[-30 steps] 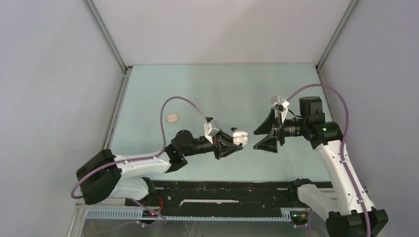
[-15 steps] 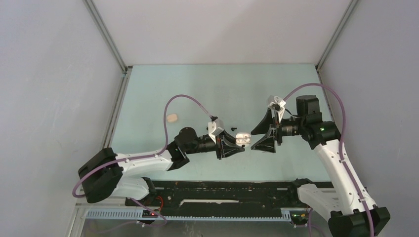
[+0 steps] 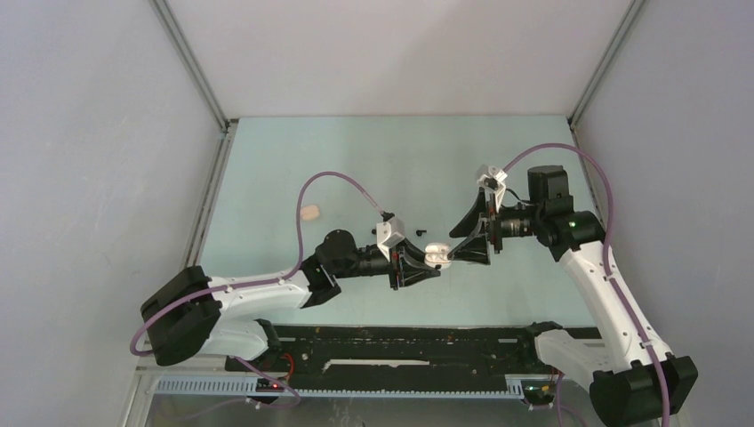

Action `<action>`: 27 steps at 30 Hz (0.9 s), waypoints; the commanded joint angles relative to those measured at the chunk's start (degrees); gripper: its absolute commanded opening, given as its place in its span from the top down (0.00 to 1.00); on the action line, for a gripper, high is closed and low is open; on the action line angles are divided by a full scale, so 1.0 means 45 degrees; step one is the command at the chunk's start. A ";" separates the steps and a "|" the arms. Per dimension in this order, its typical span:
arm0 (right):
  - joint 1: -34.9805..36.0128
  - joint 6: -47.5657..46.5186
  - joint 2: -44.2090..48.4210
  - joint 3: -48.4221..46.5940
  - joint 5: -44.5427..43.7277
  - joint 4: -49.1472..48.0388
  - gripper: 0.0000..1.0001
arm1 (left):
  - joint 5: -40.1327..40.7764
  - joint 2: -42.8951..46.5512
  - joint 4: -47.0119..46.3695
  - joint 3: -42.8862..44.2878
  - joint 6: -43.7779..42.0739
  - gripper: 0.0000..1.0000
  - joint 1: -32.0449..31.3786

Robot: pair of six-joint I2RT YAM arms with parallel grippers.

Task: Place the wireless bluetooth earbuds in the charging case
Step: Close the charging case with the earbuds inside.

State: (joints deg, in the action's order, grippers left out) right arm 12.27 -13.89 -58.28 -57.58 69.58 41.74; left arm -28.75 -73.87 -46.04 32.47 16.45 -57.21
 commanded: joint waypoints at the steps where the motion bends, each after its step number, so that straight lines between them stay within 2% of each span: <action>1: 0.0095 -0.0006 -0.0047 -0.0056 -0.0347 -0.0269 0.28 | -0.0250 0.0003 -0.0335 0.0597 -0.0315 1.00 -0.0082; 17: 0.0341 0.0499 -0.0289 0.0296 -0.1420 -0.0914 0.32 | -0.0341 -0.0034 -0.0345 0.0577 -0.0335 1.00 -0.0099; 22: 0.0264 -0.0383 -0.0115 0.0296 0.0410 -0.0467 0.29 | -0.0345 -0.0110 -0.0349 0.0595 -0.0316 1.00 -0.0110; 27: 0.0314 -0.1207 -0.0140 0.0296 0.0991 0.0170 0.25 | -0.0367 -0.0153 -0.0354 0.0597 -0.0296 1.00 -0.0107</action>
State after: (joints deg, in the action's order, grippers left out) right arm 13.61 -15.33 -59.35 -56.21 69.49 40.53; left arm -29.21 -74.26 -45.25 32.47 16.43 -57.36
